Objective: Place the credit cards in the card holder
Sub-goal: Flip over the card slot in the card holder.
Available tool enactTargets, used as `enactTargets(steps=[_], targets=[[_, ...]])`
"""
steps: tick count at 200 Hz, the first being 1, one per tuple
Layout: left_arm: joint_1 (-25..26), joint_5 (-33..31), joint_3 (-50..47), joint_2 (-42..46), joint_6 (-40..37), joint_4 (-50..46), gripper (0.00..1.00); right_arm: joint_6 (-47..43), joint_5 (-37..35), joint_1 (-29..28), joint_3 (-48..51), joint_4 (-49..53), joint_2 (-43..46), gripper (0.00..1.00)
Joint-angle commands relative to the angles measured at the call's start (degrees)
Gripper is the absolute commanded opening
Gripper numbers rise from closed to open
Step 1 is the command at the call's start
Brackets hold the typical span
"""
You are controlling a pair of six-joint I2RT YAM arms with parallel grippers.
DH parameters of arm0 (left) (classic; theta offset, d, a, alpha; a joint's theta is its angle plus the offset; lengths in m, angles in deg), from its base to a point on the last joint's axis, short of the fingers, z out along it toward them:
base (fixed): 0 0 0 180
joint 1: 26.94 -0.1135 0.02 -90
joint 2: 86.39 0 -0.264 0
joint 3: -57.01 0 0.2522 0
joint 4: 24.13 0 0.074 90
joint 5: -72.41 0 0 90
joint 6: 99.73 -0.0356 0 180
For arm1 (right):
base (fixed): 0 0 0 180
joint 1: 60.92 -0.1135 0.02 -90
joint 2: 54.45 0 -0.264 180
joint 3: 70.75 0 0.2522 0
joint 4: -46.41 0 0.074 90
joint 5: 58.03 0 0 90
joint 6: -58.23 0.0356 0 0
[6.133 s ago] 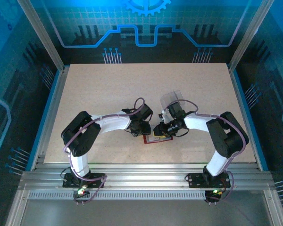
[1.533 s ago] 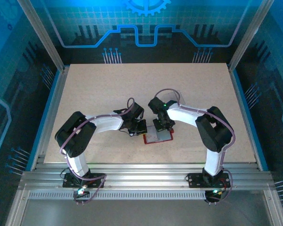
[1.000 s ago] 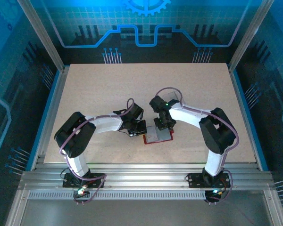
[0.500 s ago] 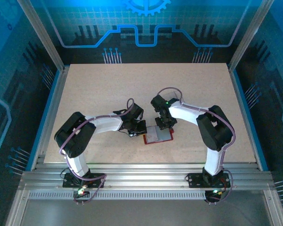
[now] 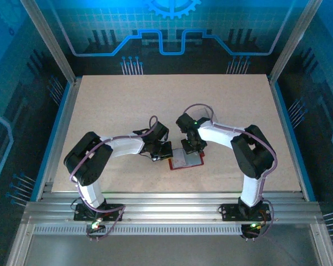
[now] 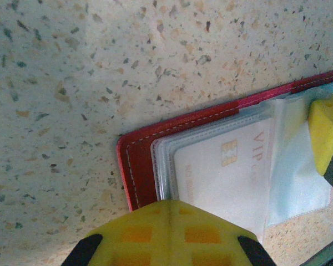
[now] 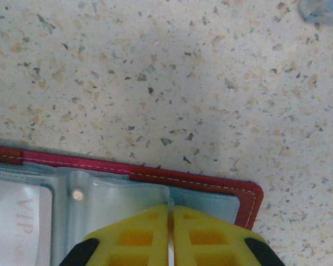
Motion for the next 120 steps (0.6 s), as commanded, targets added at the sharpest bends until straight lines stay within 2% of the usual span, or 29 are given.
enactTargets(steps=[1,24,88,120], targets=[[-0.3,0.8,-0.2,0.6,-0.9,-1.9,0.03,0.7,-0.7,-0.5,1.6,2.0,-0.5,0.07],[-0.3,0.8,-0.2,0.3,-0.9,-1.8,0.03,0.2,-0.8,-0.5,-1.1,3.9,0.9,0.00],[0.8,0.8,0.2,-0.3,-0.6,-1.3,0.03,0.2,5.2,-2.0,-6.9,6.7,2.9,0.00],[1.0,1.0,0.5,-0.5,-0.4,-0.9,0.03,1.1,11.6,-2.2,-7.0,5.3,2.7,0.00]])
